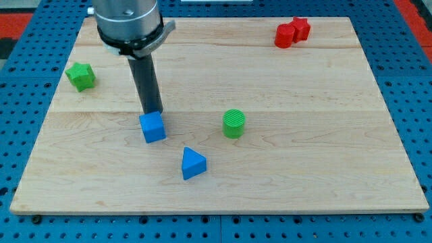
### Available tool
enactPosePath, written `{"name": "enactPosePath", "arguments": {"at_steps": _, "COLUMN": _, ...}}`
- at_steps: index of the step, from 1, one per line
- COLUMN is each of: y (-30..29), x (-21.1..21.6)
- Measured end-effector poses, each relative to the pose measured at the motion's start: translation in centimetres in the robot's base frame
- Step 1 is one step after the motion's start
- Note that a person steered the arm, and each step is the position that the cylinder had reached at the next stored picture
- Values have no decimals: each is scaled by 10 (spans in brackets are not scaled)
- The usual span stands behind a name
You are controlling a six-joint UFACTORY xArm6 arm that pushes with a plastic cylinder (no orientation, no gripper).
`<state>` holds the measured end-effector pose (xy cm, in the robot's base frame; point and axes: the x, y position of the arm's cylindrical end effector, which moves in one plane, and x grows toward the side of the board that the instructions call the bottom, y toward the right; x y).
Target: Move the blue cube close to the blue triangle
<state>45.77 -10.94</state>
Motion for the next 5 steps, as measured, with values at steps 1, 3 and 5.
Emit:
{"name": "enactPosePath", "arguments": {"at_steps": 1, "y": -4, "x": 30}}
{"name": "enactPosePath", "arguments": {"at_steps": 3, "y": -22, "x": 49}}
{"name": "enactPosePath", "arguments": {"at_steps": 5, "y": -92, "x": 79}}
